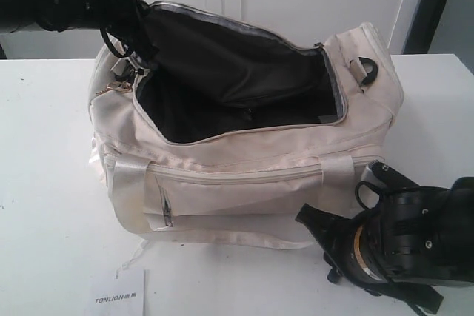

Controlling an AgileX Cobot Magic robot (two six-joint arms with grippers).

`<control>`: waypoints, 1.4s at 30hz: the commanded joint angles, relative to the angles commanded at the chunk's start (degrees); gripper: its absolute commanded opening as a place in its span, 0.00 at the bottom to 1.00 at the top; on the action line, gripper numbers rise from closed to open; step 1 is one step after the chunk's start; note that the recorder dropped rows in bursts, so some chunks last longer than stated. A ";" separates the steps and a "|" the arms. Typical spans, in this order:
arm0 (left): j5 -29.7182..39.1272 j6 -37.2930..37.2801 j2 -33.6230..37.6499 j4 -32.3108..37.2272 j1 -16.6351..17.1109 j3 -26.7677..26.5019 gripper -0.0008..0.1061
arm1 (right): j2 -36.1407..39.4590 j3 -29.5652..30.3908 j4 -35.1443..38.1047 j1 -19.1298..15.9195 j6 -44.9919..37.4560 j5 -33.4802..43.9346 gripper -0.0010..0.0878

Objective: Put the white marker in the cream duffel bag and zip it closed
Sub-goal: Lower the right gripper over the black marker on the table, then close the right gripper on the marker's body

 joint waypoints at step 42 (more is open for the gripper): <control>0.00 0.00 0.00 0.00 0.00 0.00 0.01 | -7.50 0.26 6.74 0.10 -0.41 7.22 0.01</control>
